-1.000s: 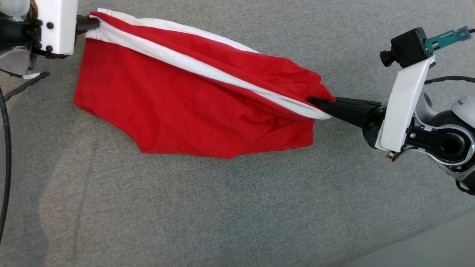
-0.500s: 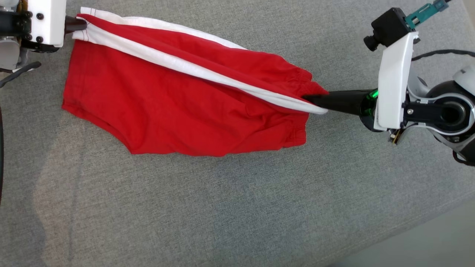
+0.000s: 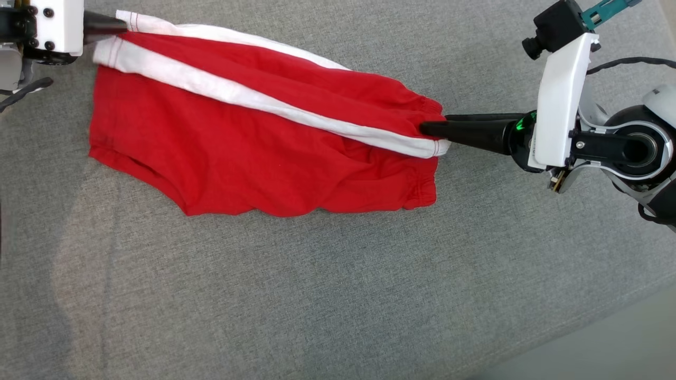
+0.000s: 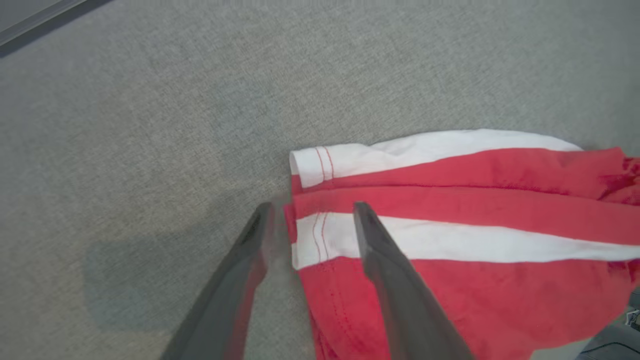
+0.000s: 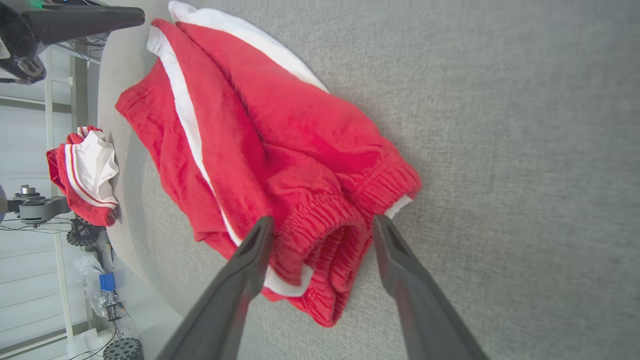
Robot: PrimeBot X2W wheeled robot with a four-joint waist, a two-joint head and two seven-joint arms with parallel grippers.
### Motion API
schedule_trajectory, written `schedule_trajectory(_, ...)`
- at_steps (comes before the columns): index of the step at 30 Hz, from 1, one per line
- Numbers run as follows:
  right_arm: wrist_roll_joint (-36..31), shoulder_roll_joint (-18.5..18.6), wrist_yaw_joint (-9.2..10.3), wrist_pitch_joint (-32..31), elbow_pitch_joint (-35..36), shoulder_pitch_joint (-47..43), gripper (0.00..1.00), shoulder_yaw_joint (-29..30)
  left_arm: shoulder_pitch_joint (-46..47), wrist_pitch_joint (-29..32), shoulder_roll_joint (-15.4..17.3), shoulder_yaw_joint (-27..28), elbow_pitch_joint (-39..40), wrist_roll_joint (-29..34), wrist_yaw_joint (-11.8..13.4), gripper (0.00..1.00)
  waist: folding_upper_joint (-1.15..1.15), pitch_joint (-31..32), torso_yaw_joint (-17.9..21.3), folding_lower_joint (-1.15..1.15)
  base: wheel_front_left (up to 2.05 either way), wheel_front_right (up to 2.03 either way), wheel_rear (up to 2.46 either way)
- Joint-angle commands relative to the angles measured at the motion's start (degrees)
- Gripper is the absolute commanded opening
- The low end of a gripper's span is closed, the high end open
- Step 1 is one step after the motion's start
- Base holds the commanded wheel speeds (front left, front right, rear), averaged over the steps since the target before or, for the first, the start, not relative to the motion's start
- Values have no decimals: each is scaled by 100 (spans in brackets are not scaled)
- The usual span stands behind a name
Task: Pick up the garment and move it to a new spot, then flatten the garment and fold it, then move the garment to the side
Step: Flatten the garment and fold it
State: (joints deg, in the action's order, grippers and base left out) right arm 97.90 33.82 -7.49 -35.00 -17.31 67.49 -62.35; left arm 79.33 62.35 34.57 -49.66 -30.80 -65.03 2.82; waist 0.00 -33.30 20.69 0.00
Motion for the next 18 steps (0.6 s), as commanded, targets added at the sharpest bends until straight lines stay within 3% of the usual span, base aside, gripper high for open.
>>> schedule_trajectory(1, 71, 1, -2, 86, -2, -52, 100, 39, 56, -93, -31, 23, -59, 19, -58, 100, 0, 51, -9, 0, 0, 0, 0)
schedule_trajectory(11, 170, 244, -2, 470, 92, -271, 100, 307, -202, -493, -125, 127, -274, -105, -226, 100, 0, 367, -58, 0, 0, 0, 0)
schedule_trajectory(18, 139, 539, -2, 928, 363, -700, 100, 485, -565, -925, -107, 129, -226, -114, -520, 100, 0, 830, -183, 0, 0, 0, 0)
